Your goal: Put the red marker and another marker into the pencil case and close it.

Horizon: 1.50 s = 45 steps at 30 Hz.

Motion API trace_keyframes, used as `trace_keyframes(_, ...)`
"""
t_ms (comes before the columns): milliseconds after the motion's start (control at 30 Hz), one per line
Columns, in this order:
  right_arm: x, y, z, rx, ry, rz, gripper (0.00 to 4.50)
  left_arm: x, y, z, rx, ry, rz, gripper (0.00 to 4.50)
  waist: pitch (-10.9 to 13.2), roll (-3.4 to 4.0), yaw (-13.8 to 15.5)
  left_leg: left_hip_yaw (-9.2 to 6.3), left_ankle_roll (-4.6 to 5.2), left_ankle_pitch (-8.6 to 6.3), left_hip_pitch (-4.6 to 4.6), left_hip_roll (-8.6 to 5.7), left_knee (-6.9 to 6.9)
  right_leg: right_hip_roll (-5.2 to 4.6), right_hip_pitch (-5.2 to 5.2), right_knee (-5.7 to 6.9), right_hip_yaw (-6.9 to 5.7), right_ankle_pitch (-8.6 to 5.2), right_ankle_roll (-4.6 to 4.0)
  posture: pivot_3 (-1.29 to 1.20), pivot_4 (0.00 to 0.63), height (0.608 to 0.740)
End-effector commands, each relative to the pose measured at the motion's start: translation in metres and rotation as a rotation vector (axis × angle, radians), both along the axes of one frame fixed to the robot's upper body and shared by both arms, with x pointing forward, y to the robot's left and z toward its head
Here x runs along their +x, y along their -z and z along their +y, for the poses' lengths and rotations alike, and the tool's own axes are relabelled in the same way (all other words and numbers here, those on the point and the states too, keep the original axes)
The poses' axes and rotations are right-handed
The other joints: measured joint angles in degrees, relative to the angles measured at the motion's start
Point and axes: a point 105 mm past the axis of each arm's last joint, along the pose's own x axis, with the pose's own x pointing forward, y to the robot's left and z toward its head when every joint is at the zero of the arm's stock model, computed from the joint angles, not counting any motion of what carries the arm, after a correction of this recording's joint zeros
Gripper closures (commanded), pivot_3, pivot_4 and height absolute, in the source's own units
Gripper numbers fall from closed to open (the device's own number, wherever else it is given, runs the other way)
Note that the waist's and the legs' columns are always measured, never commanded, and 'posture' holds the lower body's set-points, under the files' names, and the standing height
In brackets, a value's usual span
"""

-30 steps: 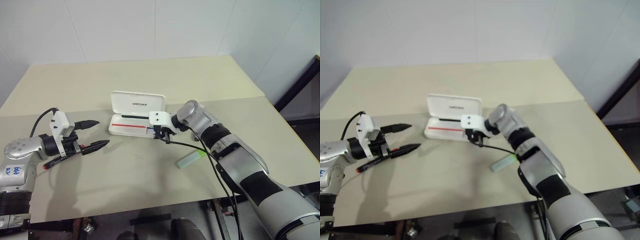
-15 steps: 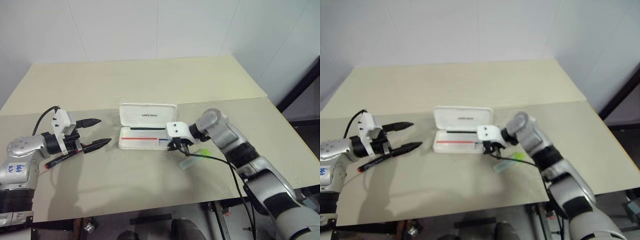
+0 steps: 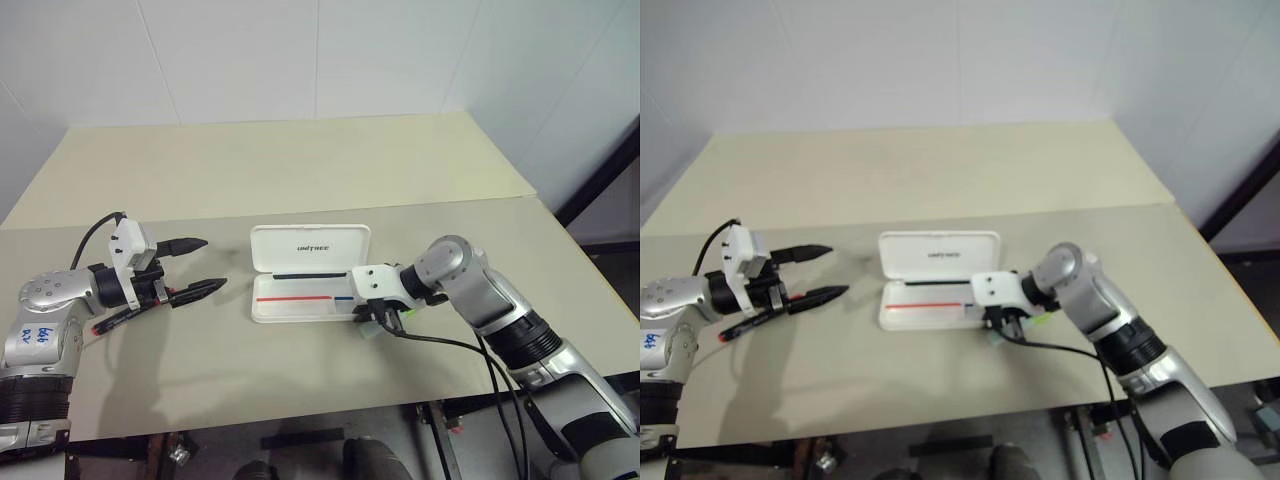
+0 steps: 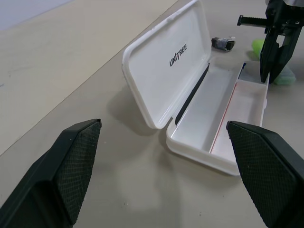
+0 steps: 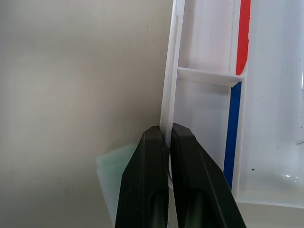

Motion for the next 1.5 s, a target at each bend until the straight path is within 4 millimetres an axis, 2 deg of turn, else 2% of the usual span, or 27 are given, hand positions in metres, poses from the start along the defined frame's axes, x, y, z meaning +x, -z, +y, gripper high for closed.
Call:
trace_keyframes(33, 0.003, -0.010, -0.003, -0.014, -0.013, -0.044, 4.48, -0.001, -0.007, -0.002, -0.004, 0.010, -0.032, 0.00, 0.00, 0.00, 0.03, 0.00, 0.00, 0.00, 0.00, 0.00, 0.00, 0.00, 0.00, 0.00, 0.00, 0.00, 0.00, 0.00, 0.150, 0.740)
trace_keyframes(200, 0.000, -0.003, -0.009, -0.047, -0.031, -0.049, 4.48, -0.003, -0.006, -0.004, -0.012, 0.019, -0.026, 0.00, 0.00, 0.00, 0.12, 0.01, 0.00, 0.00, -0.01, 0.00, -0.01, 0.00, 0.00, -0.01, 0.00, 0.00, 0.00, 0.00, 0.150, 0.740)
trace_keyframes(433, -0.002, 0.003, -0.012, -0.059, -0.035, -0.039, 4.48, -0.030, 0.001, -0.009, 0.042, 0.160, 0.071, 0.00, 0.00, -0.01, 0.03, 0.04, 0.00, 0.00, -0.01, 0.01, -0.03, 0.01, 0.00, -0.03, 0.02, 0.00, 0.00, 0.00, 0.150, 0.740)
trace_keyframes(667, 0.001, 0.006, -0.014, -0.056, -0.030, -0.040, 4.48, -0.041, 0.001, -0.009, 0.109, 0.235, 0.102, 0.00, 0.01, -0.01, 0.09, 0.07, 0.03, -0.02, 0.07, -0.01, 0.02, 0.01, 0.03, -0.16, 0.05, -0.01, -0.02, 0.00, 0.150, 0.740)
trace_keyframes(1067, 0.005, 0.010, -0.021, -0.090, -0.027, -0.043, 4.48, -0.039, -0.001, -0.010, 0.130, 0.255, 0.082, 0.00, 0.00, -0.03, 0.10, 0.07, 0.06, -0.03, 0.11, 0.00, 0.23, 0.02, 0.09, -0.06, 0.09, -0.01, -0.02, 0.00, 0.150, 0.740)
trace_keyframes(1167, 0.003, 0.009, -0.022, -0.094, -0.030, -0.033, 3.67, -0.036, 0.000, -0.011, 0.121, 0.243, 0.074, 0.00, 0.00, -0.03, 0.40, 0.05, 0.09, -0.05, 0.10, 0.00, 0.33, 0.01, 0.11, -0.03, 0.09, -0.01, -0.02, 0.00, 0.150, 0.740)
trace_keyframes(1233, 0.002, 0.009, -0.021, -0.091, -0.030, -0.030, 2.96, -0.035, 0.000, -0.011, 0.118, 0.239, 0.073, 0.00, 0.00, -0.03, 0.72, 0.05, 0.11, -0.06, 0.10, 0.00, 0.35, 0.02, 0.11, -0.03, 0.09, -0.01, -0.02, 0.00, 0.150, 0.740)
trace_keyframes(1333, 0.003, -0.002, -0.009, -0.033, -0.030, -0.044, 1.91, -0.035, 0.001, -0.011, 0.116, 0.236, 0.076, 0.00, 0.00, -0.03, 1.20, 0.05, 0.11, -0.07, 0.09, 0.00, 0.31, 0.03, 0.10, -0.06, 0.08, -0.01, -0.02, 0.00, 0.150, 0.740)
trace_keyframes(1500, -0.003, -0.016, 0.000, 0.007, -0.048, -0.026, 1.91, -0.035, 0.002, -0.010, 0.114, 0.229, 0.079, 0.00, 0.01, -0.02, 1.22, 0.08, 0.13, -0.07, 0.05, 0.00, 0.32, 0.02, 0.07, -0.07, 0.09, -0.01, -0.02, 0.00, 0.150, 0.740)
